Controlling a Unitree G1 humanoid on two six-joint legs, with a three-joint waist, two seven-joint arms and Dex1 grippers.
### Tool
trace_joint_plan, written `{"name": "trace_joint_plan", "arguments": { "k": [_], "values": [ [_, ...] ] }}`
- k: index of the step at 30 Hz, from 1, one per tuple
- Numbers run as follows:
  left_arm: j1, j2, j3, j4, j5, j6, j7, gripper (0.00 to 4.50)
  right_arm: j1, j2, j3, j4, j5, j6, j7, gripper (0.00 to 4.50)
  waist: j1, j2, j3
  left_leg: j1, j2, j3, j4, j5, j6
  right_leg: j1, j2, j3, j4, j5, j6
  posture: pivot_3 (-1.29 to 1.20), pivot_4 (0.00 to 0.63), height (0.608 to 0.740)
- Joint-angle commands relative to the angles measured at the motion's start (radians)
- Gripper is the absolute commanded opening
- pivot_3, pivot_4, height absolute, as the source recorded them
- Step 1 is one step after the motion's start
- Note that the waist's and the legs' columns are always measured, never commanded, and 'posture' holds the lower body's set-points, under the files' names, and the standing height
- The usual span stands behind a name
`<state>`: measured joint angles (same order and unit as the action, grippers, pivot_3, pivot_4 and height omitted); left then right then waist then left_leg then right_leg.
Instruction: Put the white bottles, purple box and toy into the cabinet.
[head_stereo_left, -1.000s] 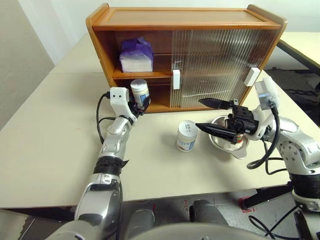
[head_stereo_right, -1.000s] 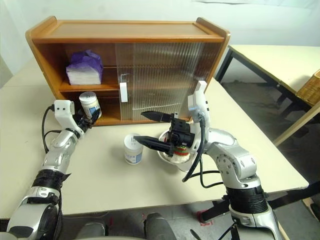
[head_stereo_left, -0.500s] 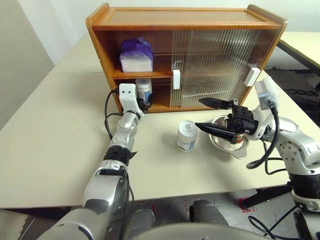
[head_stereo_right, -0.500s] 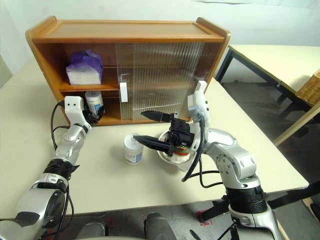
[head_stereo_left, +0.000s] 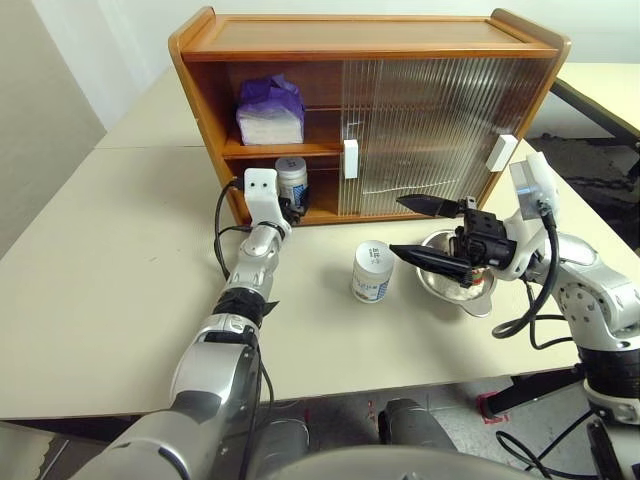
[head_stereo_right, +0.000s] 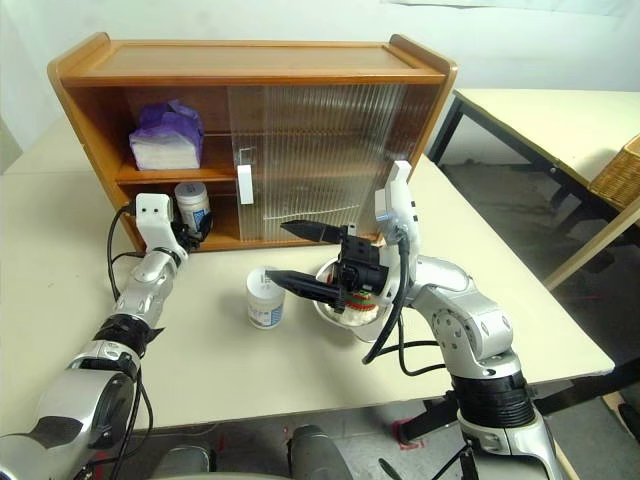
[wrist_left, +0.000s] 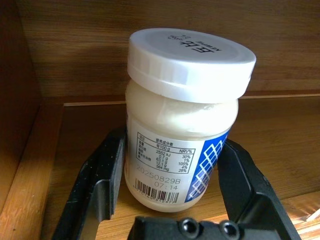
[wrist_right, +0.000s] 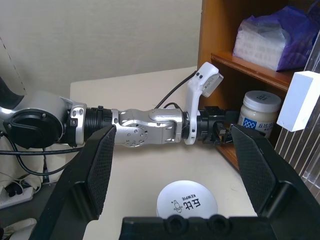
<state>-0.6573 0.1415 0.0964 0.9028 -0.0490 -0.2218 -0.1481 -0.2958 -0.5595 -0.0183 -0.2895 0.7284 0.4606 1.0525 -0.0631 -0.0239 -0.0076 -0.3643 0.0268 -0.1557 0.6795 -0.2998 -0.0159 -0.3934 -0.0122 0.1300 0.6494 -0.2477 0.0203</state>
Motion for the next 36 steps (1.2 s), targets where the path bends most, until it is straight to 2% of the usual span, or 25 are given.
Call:
{"name": "trace_joint_plan", "arguments": {
  "k": [1,5,6,14,19,25,32,35,36],
  "values": [
    [-0.028,-0.005,-0.012,0.019,0.015,-0.022,0.0,3.05,-0.005,-0.001,-0.001,-0.007,-0.006,-0.002,0.0,4.5,0.0,0.0,0.0,0.0,0.0,0.0,0.0,0.0,0.0,0.0,0.0,0.0,0.0,0.0,0.0,-0.18,0.0,0.74],
    [-0.033,-0.009,-0.013,0.028,0.021,-0.027,-0.008,4.4,-0.004,-0.004,-0.002,-0.007,-0.005,-0.002,0.001,4.5,0.0,0.0,0.0,0.0,0.0,0.0,0.0,0.0,0.0,0.0,0.0,0.0,0.0,0.0,0.0,-0.18,0.0,0.74],
    [-0.033,-0.009,-0.013,0.029,0.021,-0.029,-0.01,4.48,-0.004,-0.004,-0.002,-0.008,-0.005,-0.002,0.001,4.5,0.0,0.0,0.0,0.0,0.0,0.0,0.0,0.0,0.0,0.0,0.0,0.0,0.0,0.0,0.0,-0.18,0.0,0.74],
    [-0.002,-0.014,-0.017,-0.027,0.013,-0.071,-0.056,4.48,-0.003,0.001,0.002,-0.007,-0.006,-0.004,0.002,4.5,-0.002,0.0,0.0,0.0,0.0,0.0,0.0,0.0,0.0,0.001,0.0,0.0,0.0,0.0,0.0,-0.18,0.0,0.74],
    [0.111,-0.013,-0.026,-0.205,-0.011,-0.054,-0.117,4.48,-0.005,0.004,0.003,-0.003,-0.007,-0.005,0.003,4.5,-0.006,0.0,0.0,0.0,0.0,0.0,-0.001,0.0,0.0,0.001,0.0,0.0,0.0,0.0,0.001,-0.18,0.0,0.74],
    [0.262,-0.014,-0.022,-0.436,-0.006,0.041,-0.083,4.48,-0.005,0.007,0.005,-0.001,-0.007,-0.003,0.005,4.5,-0.009,0.0,0.0,0.0,0.0,0.0,0.0,0.0,0.0,0.001,0.0,0.0,0.0,0.0,0.001,-0.17,0.0,0.74],
    [0.323,-0.005,-0.003,-0.532,-0.002,0.102,-0.024,4.48,-0.017,0.007,0.009,0.014,-0.011,-0.004,0.016,4.5,-0.007,0.0,0.0,0.001,0.0,0.0,0.0,0.0,0.001,0.001,0.0,0.0,0.0,0.0,0.0,-0.15,0.0,0.74],
    [0.325,-0.008,0.008,-0.538,-0.018,0.112,-0.014,3.89,-0.023,0.008,0.01,0.017,-0.011,-0.003,0.019,4.5,-0.006,0.0,0.0,0.001,0.0,0.0,-0.001,0.001,0.001,0.001,0.0,0.0,0.0,0.001,0.0,-0.15,0.0,0.74],
    [0.324,-0.007,0.01,-0.536,-0.019,0.114,-0.014,3.55,-0.025,0.008,0.01,0.017,-0.011,-0.002,0.019,4.5,-0.006,0.0,0.0,0.001,0.0,0.0,-0.001,0.001,0.001,0.001,0.0,0.0,0.0,0.001,0.0,-0.15,0.0,0.74]
  ]
}}
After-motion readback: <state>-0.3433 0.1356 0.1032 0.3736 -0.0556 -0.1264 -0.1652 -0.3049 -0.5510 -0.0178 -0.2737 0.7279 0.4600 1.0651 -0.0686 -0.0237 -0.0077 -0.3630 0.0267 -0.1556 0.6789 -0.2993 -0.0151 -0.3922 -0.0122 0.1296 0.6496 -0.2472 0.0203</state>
